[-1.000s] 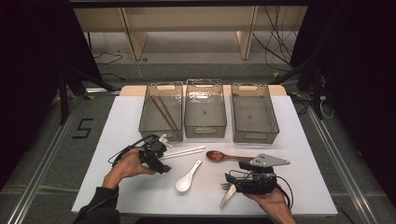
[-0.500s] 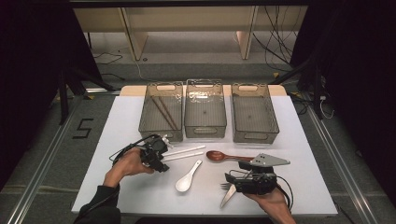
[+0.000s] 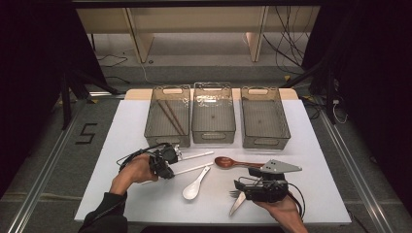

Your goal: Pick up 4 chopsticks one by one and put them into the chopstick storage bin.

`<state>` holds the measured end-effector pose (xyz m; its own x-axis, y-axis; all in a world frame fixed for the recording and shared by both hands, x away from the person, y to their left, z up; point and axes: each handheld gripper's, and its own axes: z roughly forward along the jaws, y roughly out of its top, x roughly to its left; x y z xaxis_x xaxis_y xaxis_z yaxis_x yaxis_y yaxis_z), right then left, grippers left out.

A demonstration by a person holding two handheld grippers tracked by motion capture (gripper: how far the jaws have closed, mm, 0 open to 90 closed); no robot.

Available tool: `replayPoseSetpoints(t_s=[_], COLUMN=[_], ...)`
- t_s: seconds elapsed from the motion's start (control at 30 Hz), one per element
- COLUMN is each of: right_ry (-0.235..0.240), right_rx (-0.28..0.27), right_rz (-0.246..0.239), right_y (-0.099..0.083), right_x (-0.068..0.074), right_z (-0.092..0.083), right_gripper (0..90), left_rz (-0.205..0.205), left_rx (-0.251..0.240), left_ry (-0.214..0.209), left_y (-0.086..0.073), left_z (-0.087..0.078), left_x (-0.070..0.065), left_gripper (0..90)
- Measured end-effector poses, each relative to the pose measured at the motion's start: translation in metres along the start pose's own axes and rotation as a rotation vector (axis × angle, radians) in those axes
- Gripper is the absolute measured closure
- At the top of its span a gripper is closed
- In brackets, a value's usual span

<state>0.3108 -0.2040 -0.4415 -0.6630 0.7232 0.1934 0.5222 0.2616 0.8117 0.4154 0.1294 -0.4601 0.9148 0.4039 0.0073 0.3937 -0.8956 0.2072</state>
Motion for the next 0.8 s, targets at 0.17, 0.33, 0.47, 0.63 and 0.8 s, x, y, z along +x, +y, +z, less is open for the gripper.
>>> replayPoseSetpoints(t_s=[0.17, 0.33, 0.47, 0.63, 0.8], right_ry=[0.001, 0.002, 0.0, 0.0, -0.001], right_rx=[0.004, 0.006, 0.002, 0.002, 0.004], right_rz=[-0.002, -0.001, 0.001, 0.001, 0.003], right_y=[0.0, 0.0, 0.0, 0.0, 0.0], right_x=[0.001, 0.001, 0.0, 0.0, 0.0], right_z=[0.001, 0.001, 0.0, 0.0, 0.0], right_gripper=[28.8, 29.0, 29.0, 29.0, 29.1], left_rz=[0.018, 0.025, 0.017, -0.004, -0.005], left_rx=[-0.001, -0.003, -0.03, -0.067, -0.072], left_ry=[0.007, 0.0, -0.007, 0.001, 0.017], left_y=[0.001, 0.0, 0.001, -0.001, -0.004], left_z=[0.0, -0.001, -0.002, -0.011, -0.02], left_x=[-0.002, -0.003, -0.004, -0.004, -0.003], left_gripper=[83.4, 84.7, 84.9, 85.0, 85.0])
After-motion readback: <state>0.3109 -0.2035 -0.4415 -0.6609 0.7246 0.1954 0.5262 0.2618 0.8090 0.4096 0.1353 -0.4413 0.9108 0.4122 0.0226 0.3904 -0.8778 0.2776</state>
